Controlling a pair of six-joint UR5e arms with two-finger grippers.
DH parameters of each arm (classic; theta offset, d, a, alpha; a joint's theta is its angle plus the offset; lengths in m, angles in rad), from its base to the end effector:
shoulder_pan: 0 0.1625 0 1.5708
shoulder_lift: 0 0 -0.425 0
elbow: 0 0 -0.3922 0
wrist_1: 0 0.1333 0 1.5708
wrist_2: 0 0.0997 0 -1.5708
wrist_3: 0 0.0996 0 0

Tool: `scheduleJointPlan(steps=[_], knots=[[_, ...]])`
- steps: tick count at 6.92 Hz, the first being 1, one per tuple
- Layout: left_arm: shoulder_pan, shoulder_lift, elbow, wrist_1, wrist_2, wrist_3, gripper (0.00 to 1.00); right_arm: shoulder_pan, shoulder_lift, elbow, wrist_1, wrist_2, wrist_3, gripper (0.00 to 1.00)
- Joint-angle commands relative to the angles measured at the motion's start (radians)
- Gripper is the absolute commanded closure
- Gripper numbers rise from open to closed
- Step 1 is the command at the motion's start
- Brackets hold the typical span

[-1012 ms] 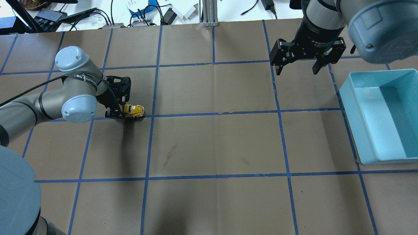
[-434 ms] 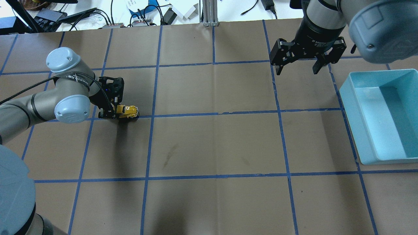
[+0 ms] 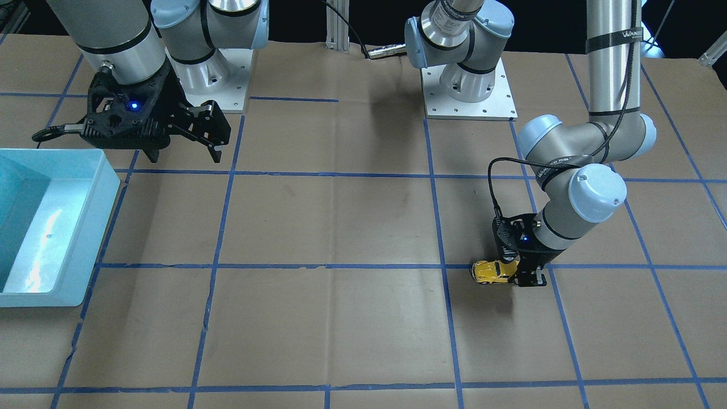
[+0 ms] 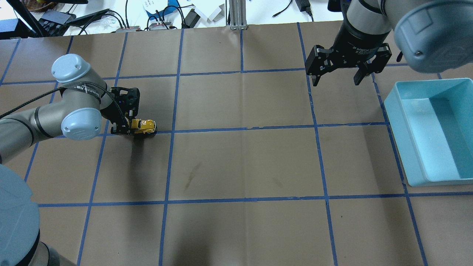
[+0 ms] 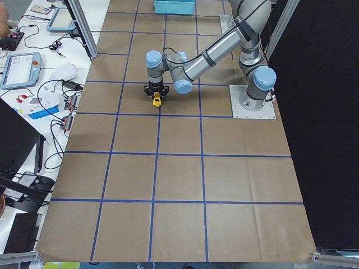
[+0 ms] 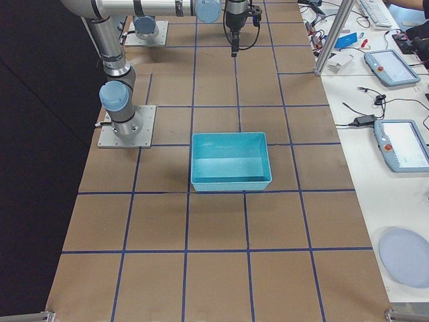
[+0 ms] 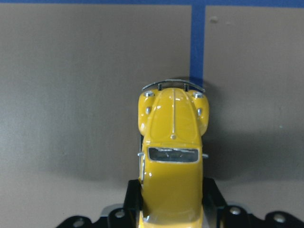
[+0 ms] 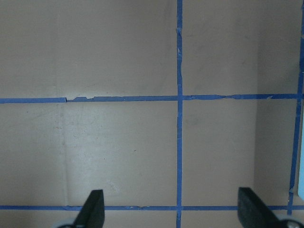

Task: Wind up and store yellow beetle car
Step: 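Press the held car down and drag it backward to wind it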

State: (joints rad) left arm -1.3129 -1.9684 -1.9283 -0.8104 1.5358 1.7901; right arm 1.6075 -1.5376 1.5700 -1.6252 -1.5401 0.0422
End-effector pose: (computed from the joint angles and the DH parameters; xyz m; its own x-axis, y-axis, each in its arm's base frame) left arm 0.0081 -0.5671 0.1865 -0.0387 0.9992 -0.0128 0.9987 0.0383 -0.0330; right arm 0.1549 -0.5026 0.4772 -0.9995 0.0048 -0.0316 0.0055 0.9998 -0.0207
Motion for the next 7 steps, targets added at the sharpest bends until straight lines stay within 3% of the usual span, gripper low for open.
scheduleJointPlan(steps=[1, 3, 4, 5, 7], knots=[[0.013, 0.0, 0.0, 0.0, 0.003, 0.0, 0.61, 0.0, 0.001, 0.007, 0.001, 0.0, 0.001, 0.0], [0.035, 0.0, -0.001, 0.002, 0.003, 0.0, 0.57, 0.002, 0.001, 0.002, -0.001, 0.0, 0.002, 0.0], [0.035, 0.0, 0.0, 0.002, 0.004, 0.0, 0.36, -0.001, -0.002, 0.008, 0.002, -0.002, 0.001, 0.0], [0.035, 0.002, 0.0, 0.005, 0.023, -0.003, 0.0, 0.0, -0.003, 0.007, 0.001, -0.002, 0.002, 0.0], [0.034, 0.002, 0.0, 0.008, 0.026, -0.002, 0.0, 0.0, -0.003, 0.005, -0.001, 0.0, 0.002, 0.0]])
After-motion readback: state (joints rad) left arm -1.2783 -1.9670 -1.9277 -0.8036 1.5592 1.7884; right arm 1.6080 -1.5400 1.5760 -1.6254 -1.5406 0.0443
